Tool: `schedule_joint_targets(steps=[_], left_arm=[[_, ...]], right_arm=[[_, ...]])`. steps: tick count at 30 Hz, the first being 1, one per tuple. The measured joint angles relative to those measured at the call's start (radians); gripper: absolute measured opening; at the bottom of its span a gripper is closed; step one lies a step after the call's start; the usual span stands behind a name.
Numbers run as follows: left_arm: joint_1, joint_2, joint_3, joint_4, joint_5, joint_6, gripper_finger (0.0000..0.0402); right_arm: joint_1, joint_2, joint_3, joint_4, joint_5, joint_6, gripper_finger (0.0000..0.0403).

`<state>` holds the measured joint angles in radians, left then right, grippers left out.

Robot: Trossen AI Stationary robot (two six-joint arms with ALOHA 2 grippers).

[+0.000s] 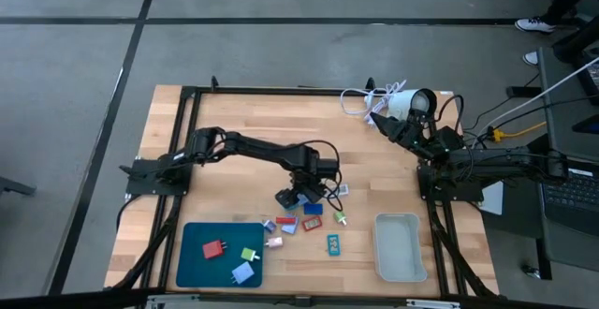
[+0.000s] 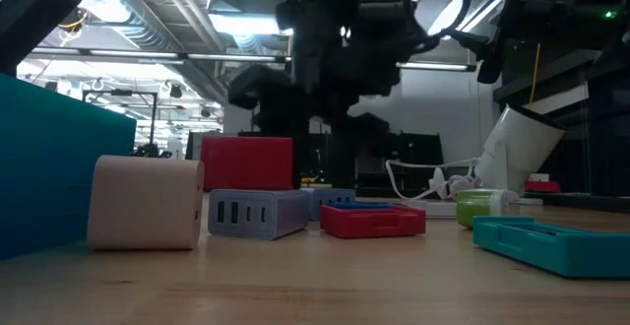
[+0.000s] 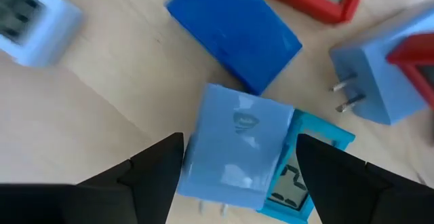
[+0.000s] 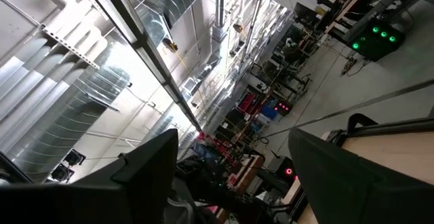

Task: Pick & Place Office items
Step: Put the top purple charger adapter into the blue bin

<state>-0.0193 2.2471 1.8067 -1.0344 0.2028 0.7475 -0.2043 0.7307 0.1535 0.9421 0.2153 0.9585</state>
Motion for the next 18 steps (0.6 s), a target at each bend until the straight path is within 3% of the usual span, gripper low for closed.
schedule_joint_targets(steps=[9, 18], left_arm=[[0.0, -0.004, -0.061, 0.047, -0.017, -0.013, 0.0269], [0.001, -0.001, -0.046, 0.073, -0.029, -0.033, 0.0206]], right_arm=[[0.0, 0.0, 0.0, 0.0, 0.0, -0.001, 0.0284], [0.0, 0.0, 0.0, -0.003, 0.002, -0.005, 0.0284]])
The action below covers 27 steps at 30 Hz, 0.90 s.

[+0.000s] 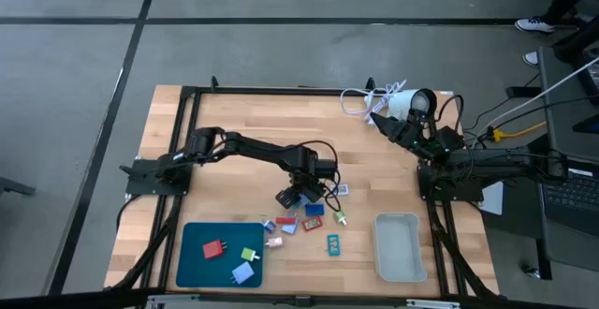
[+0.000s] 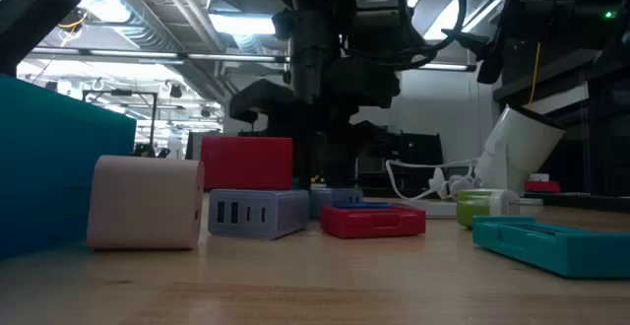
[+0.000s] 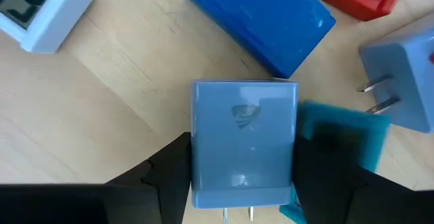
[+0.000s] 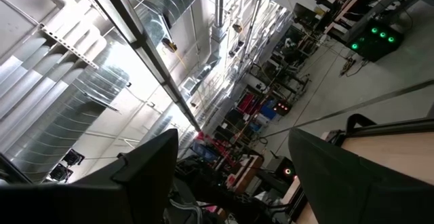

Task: Pick & Place Office items
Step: Put the top purple charger adapter into the blue bin

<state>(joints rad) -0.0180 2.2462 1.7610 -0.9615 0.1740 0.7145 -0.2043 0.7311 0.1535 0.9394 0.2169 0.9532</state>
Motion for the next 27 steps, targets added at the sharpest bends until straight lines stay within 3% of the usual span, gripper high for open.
schedule_joint_targets(steps=[16, 27], left_arm=[[0.009, -0.009, 0.006, -0.008, -0.05, -0.065, 0.0206], [0.084, -0.156, 0.005, -0.069, -0.04, -0.26, 0.0206]], right_arm=[[0.0, 0.0, 0.0, -0.009, 0.003, -0.003, 0.0284], [0.0, 0.0, 0.0, -0.009, 0.003, -0.002, 0.0284]])
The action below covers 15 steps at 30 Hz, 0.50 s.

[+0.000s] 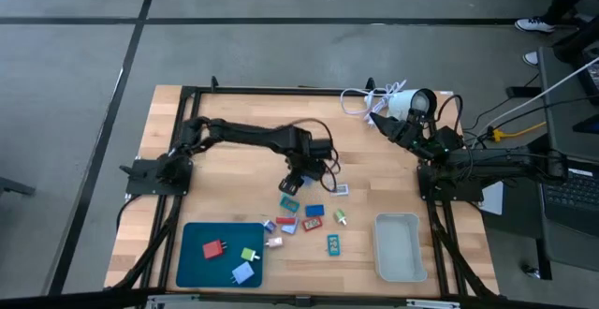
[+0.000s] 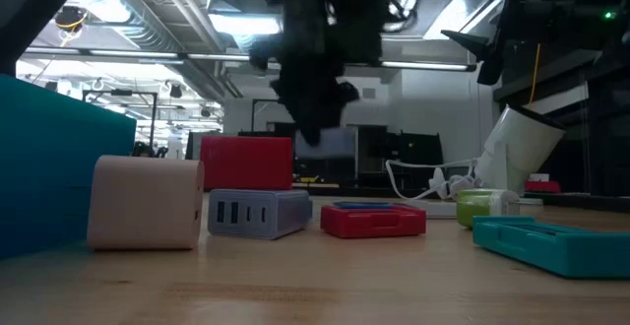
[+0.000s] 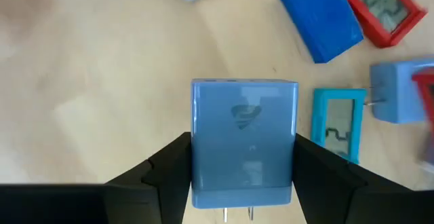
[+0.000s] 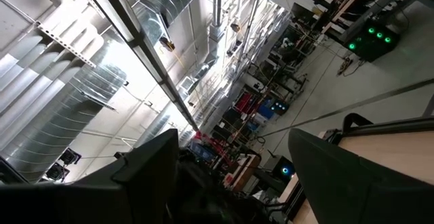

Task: Pick & Place Office items
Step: Put the top purple charger adapter into the blue bin

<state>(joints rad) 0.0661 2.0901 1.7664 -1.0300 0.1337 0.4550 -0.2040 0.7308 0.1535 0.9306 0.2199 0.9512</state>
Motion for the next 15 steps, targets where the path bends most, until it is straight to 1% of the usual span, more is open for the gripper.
schedule_joint_targets(steps=[5, 9, 15], left_arm=[[0.011, -0.098, 0.0, -0.113, 0.022, -0.056, 0.0206], [0.0, -0.178, 0.0, -0.248, 0.115, -0.14, 0.0206], [-0.1, -0.278, -0.04, -0.349, 0.171, -0.301, 0.0206]], right_arm=[[0.0, 0.0, 0.0, -0.004, -0.003, 0.002, 0.0284], [0.0, 0.0, 0.0, -0.004, -0.004, 0.01, 0.0284], [0.0, 0.0, 0.0, -0.004, -0.061, 0.02, 0.0284]])
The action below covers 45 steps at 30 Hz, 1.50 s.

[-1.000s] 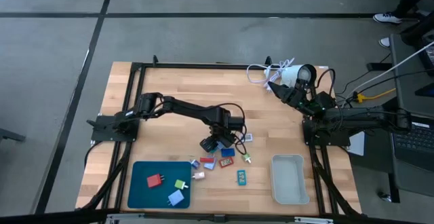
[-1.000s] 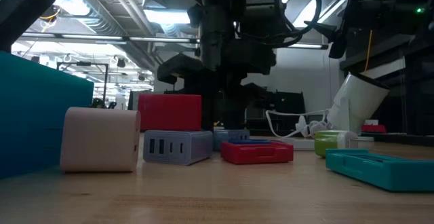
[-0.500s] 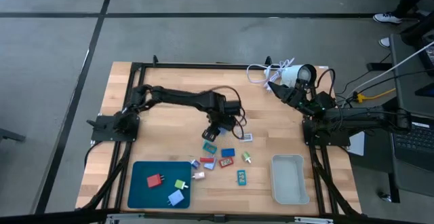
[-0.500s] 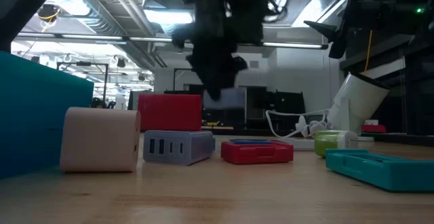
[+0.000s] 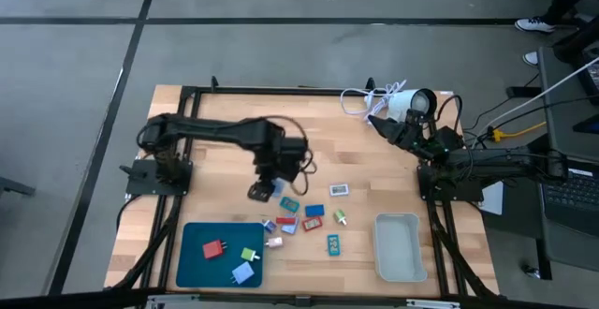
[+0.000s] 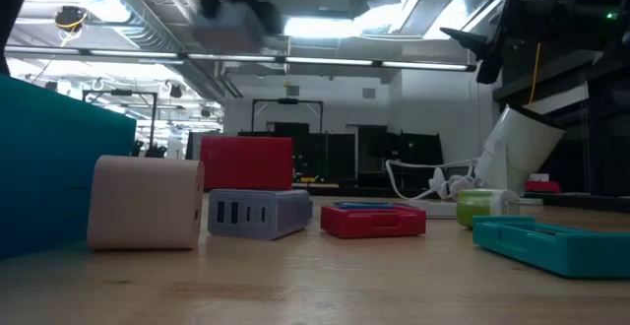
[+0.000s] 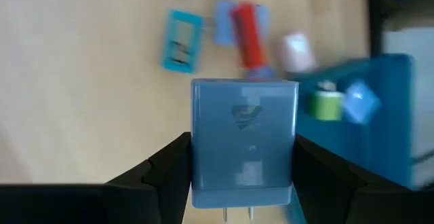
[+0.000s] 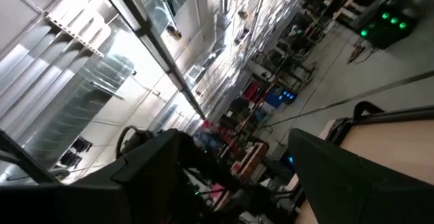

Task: Pick & Place Office items
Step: Put the top purple charger adapter into the blue bin, then put the pink charger adapter into the blue bin

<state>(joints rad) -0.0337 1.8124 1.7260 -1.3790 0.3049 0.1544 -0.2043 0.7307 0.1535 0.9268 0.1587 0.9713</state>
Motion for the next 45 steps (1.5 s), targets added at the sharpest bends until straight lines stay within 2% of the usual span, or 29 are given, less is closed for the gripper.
schedule_joint_targets(steps=[9, 15, 21, 24, 34, 37, 39, 41, 43, 45], left_arm=[[-0.24, -0.039, -0.105, 0.015, 0.08, -0.337, 0.0206], [-0.358, -0.039, -0.203, 0.193, 0.072, -0.598, 0.0206], [-0.456, -0.039, -0.369, 0.509, -0.014, -0.867, 0.0206], [-0.501, -0.041, -0.438, 0.6, -0.047, -0.986, 0.0206], [-0.59, -0.038, -0.473, 0.6, -0.239, -1.137, 0.0206], [-0.595, -0.038, -0.473, 0.55, -0.329, -1.222, 0.0206], [-0.593, -0.038, -0.473, 0.488, -0.353, -1.3, 0.0223], [-0.593, -0.038, -0.473, 0.446, -0.372, -1.34, 0.0264], [-0.593, -0.039, -0.473, 0.444, -0.374, -1.34, 0.0304], [-0.593, -0.043, -0.473, 0.446, -0.37, -1.33, 0.0327]], right_arm=[[0.0, 0.0, 0.0, 0.0, -0.092, 0.016, 0.0284], [0.0, 0.0, 0.0, -0.001, -0.141, 0.022, 0.0284], [0.0, 0.0, 0.0, -0.01, -0.152, 0.059, 0.0284], [0.0, 0.0, 0.0, -0.01, -0.152, 0.06, 0.0284], [0.0, 0.0, 0.0, -0.041, -0.158, 0.07, 0.0284], [0.0, 0.0, 0.0, -0.042, -0.174, 0.073, 0.0284], [0.0, 0.0, 0.0, -0.042, -0.176, 0.089, 0.0284], [0.001, 0.0, 0.0, -0.042, -0.187, 0.102, 0.0284], [0.001, 0.0, 0.0, -0.042, -0.204, 0.12, 0.0284], [0.001, 0.0, 0.0, -0.042, -0.205, 0.121, 0.0284]])
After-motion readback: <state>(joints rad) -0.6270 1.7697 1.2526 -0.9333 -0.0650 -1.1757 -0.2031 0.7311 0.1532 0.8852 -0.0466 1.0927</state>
